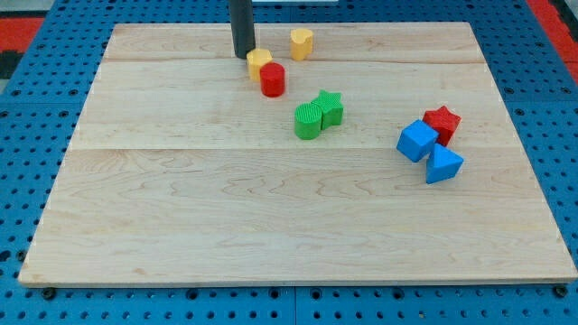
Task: Push the yellow heart into the yellow hexagon
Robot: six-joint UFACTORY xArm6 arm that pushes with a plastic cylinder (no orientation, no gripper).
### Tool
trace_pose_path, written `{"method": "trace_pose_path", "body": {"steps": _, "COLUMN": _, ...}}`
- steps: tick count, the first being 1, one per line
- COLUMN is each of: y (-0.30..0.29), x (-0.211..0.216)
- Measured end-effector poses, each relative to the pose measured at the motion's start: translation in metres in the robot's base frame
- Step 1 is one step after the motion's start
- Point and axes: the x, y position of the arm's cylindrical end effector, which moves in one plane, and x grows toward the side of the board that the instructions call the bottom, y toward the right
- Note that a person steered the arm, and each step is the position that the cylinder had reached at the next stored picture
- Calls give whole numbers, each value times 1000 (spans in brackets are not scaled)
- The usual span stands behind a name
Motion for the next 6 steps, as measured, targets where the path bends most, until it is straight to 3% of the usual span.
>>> {"method": "trace_pose_path", "body": {"steps": 2, "y": 2, "x": -77}}
{"method": "trace_pose_path", "body": {"steps": 3, "y": 95, "x": -81}}
{"method": "trace_pose_path", "body": {"steps": 4, "y": 85, "x": -35}}
{"method": "trace_pose_path", "body": {"steps": 5, "y": 30, "x": -25}}
{"method": "trace_pose_path", "body": {"steps": 6, "y": 39, "x": -58}}
